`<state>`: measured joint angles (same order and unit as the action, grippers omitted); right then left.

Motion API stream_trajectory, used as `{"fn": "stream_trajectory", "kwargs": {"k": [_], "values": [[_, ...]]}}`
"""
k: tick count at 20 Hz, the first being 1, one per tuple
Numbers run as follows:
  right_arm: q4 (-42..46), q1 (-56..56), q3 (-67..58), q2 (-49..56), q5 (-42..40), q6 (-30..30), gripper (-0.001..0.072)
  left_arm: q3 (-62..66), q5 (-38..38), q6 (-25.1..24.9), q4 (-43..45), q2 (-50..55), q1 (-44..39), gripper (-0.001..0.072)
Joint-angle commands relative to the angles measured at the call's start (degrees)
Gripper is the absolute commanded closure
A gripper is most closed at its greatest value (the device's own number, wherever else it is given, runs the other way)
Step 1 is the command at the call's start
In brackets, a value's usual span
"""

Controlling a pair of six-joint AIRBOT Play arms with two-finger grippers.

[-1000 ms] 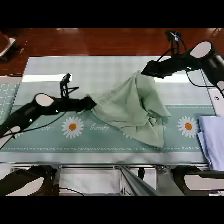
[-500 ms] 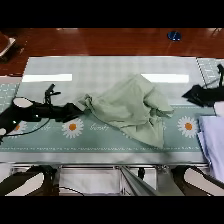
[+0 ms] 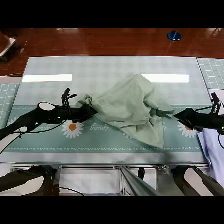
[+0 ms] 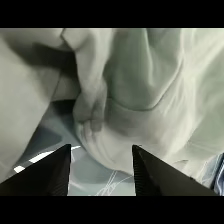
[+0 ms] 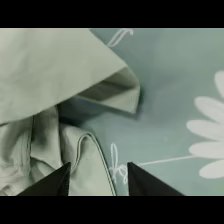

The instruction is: Fold the shirts.

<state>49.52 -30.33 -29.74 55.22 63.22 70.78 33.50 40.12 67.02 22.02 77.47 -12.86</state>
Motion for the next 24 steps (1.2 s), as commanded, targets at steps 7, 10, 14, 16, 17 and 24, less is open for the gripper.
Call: {"fn": "stream_trajectory", "kwargs": {"k": [7, 10, 14, 16, 17, 24], "values": [[9.2, 7.3, 1.1, -0.7, 1.4, 5.0, 0.0298, 4.1, 0.0, 0.3, 0.4, 1.8, -0.7, 0.0688], [11.9, 7.3, 1.2, -0.7, 5.8, 6.3, 0.0298, 8.7, 0.9, -1.4, 0.4, 1.8, -0.5, 0.0691], [13.0, 7.3, 5.3, -0.7, 9.4, 8.1, 0.0298, 14.1, 2.8, -1.4, 0.4, 1.8, -0.3, 0.069], [12.3, 7.3, 6.9, -0.6, 8.1, 8.2, 0.0298, 15.3, 3.1, -1.4, 0.4, 1.8, -0.3, 0.069], [12.1, 7.5, 7.0, -0.2, 8.0, 8.2, 0.0298, 15.5, 3.0, -1.4, 0.4, 1.8, -0.3, 0.069], [1.6, 20.1, 6.3, 9.2, -0.8, 5.6, 0.0315, 15.5, 3.0, -1.4, 0.4, 1.8, -0.3, 0.069]]}}
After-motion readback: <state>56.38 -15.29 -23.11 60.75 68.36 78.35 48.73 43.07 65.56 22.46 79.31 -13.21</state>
